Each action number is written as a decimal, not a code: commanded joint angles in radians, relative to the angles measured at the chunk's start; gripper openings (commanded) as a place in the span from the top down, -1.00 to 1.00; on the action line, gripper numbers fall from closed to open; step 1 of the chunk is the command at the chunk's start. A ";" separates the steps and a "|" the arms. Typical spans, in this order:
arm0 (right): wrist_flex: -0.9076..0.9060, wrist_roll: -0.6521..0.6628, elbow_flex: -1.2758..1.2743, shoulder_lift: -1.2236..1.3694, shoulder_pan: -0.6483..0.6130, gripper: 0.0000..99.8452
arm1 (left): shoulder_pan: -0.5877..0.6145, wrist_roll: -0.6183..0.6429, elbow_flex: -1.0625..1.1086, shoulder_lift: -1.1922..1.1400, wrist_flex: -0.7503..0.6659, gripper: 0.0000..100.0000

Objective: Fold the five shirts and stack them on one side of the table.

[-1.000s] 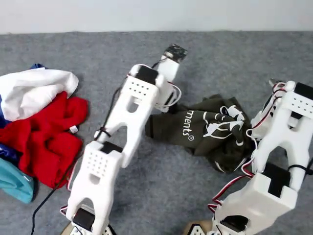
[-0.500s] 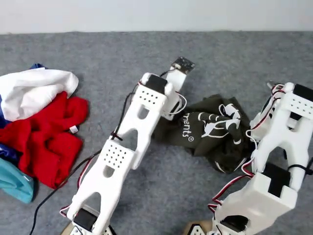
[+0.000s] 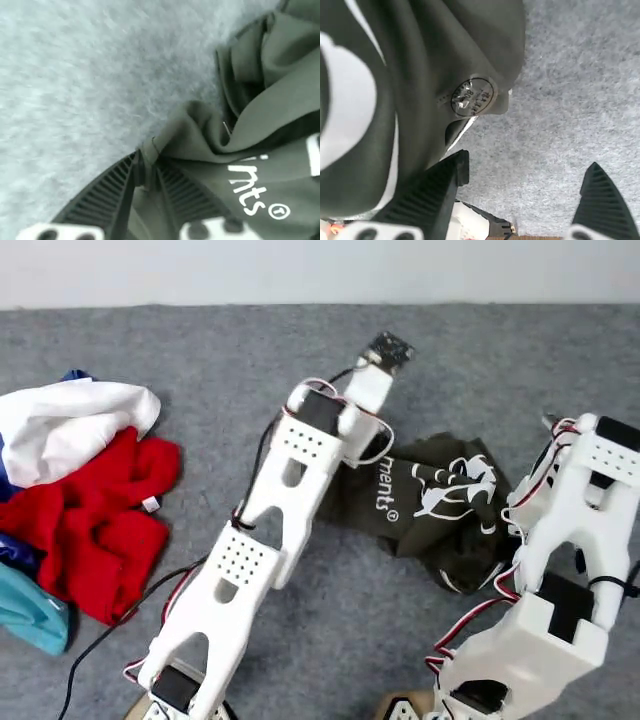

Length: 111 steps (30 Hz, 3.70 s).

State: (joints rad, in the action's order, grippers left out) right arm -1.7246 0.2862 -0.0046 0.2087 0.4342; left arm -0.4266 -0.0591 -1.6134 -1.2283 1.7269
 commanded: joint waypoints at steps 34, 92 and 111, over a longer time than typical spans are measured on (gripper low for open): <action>0.219 -0.161 0.157 -0.005 -0.318 0.28 | 0.325 0.005 0.268 0.635 0.029 0.97; -0.073 -0.221 0.583 -0.131 -0.479 0.98 | 0.334 0.000 0.552 0.638 0.028 0.97; 0.056 0.187 -0.423 -0.364 -0.412 0.96 | 0.327 0.002 0.585 0.634 0.029 0.97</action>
State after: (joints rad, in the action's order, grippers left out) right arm -1.6019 0.4166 -0.4526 -0.1688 0.0092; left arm -0.0936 -0.0606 -1.0426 -0.6559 1.7346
